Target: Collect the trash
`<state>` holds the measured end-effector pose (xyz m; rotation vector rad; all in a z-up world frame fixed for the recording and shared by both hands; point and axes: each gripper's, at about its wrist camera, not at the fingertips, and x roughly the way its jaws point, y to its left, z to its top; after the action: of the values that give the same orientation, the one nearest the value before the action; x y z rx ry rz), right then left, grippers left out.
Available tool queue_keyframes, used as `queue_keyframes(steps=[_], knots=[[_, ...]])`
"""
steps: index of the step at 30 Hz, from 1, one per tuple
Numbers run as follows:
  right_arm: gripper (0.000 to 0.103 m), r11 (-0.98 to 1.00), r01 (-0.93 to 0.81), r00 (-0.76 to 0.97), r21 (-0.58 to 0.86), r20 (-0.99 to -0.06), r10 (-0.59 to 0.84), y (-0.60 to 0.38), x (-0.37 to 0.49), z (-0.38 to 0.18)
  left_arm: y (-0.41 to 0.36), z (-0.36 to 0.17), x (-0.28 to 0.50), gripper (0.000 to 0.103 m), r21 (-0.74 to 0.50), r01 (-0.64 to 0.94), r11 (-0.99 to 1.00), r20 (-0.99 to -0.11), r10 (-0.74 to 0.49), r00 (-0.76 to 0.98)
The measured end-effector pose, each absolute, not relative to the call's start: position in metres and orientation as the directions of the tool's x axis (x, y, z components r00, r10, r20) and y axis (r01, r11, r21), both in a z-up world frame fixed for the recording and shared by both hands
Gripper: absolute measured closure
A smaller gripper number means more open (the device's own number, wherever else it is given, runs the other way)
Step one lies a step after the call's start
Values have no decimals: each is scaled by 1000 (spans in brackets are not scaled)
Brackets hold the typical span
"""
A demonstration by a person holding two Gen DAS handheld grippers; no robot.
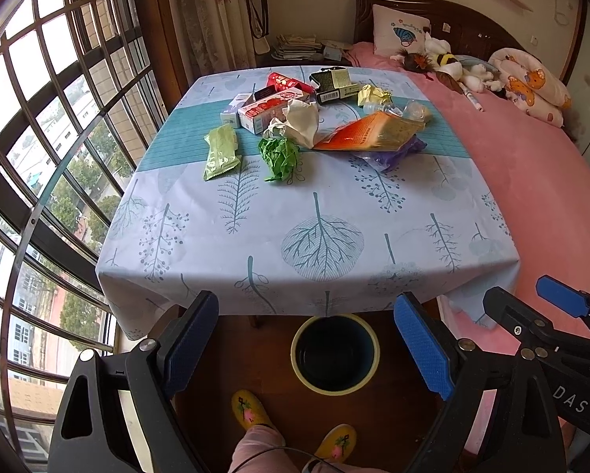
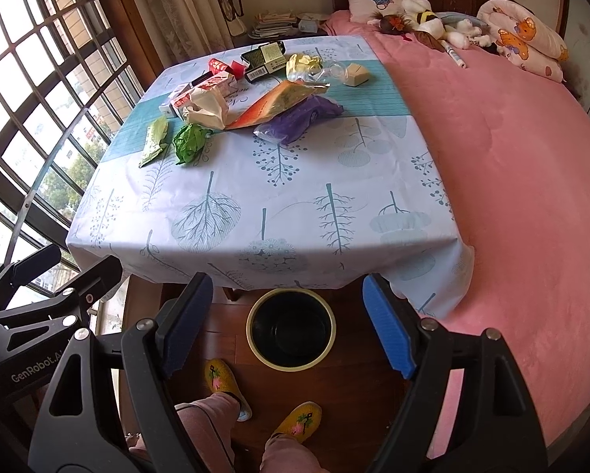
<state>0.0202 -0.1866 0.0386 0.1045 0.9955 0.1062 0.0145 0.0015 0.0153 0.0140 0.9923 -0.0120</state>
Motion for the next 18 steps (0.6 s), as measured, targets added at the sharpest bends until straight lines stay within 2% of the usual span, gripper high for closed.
queue_keyframes(steps=[18], knots=[[26, 984, -78, 607, 160, -775, 174, -184, 34, 62, 10, 43, 19, 11, 8, 20, 1000, -813, -5, 582]])
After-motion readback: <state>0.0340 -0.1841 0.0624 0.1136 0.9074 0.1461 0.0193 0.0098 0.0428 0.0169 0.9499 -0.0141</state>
